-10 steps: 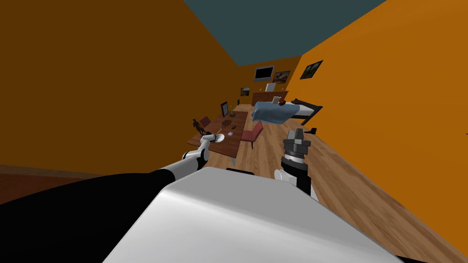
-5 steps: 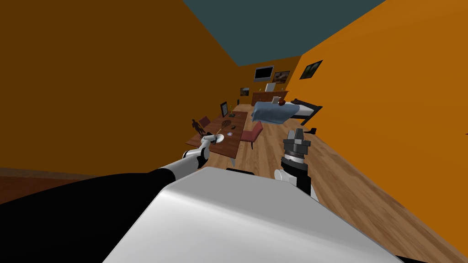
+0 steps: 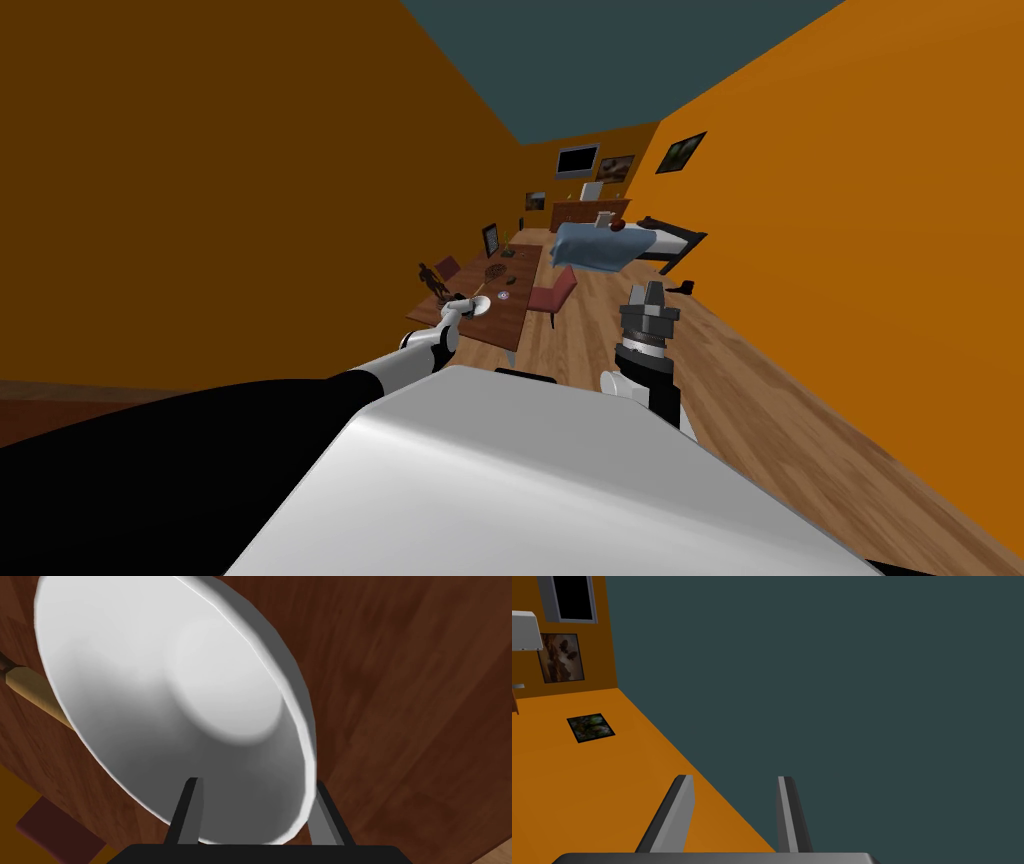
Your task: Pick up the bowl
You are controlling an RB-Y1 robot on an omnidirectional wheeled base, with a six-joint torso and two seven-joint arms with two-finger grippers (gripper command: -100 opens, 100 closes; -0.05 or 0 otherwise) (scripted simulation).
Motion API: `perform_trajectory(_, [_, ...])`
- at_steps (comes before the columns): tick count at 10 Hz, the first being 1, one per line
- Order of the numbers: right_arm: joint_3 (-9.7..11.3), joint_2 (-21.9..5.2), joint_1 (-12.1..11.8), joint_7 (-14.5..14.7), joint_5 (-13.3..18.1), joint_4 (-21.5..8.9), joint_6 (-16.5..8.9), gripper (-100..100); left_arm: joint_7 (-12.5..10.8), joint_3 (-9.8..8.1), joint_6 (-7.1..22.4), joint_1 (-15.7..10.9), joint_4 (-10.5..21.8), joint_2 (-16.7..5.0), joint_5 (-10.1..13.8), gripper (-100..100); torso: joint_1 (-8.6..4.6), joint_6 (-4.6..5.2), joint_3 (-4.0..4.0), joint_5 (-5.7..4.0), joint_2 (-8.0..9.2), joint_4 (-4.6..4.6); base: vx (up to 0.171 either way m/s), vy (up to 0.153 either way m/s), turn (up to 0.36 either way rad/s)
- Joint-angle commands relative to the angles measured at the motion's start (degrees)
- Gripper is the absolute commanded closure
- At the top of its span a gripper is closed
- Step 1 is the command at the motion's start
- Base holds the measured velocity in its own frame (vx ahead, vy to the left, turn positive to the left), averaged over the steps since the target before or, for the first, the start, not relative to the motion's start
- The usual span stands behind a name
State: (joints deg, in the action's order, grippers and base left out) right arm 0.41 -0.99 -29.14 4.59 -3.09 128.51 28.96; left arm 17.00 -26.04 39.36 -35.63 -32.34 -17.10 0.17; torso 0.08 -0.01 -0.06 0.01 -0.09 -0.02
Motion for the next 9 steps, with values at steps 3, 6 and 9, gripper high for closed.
perform_trajectory(3, [0.0, 0.0, 0.0, 0.0, 0.0, 0.0, 0.0, 0, 0.1, 0.05, 0.0, 0.0, 0.0, 0.0, -0.1, 100, -0.03, -0.04, 0.04, 0.02, 0.06, 0.02, 0.002, 0.001, -0.005])
perform_trajectory(6, [0.0, 0.0, 0.0, 0.0, 0.0, 0.0, 0.0, 0, 0.5, -0.57, 1.7, -0.7, -0.9, -0.3, -0.1, 100, -0.03, -0.05, 0.10, 0.00, 0.13, 0.07, -0.012, -0.011, 0.005])
perform_trajectory(9, [0.0, 0.0, 0.0, 0.0, 0.0, 0.0, 0.0, 0, 0.5, -0.62, 2.0, -0.9, -1.0, -0.4, -0.2, 0, -0.14, -0.07, 0.26, -0.04, 0.36, 0.17, -0.035, -0.021, 0.005])
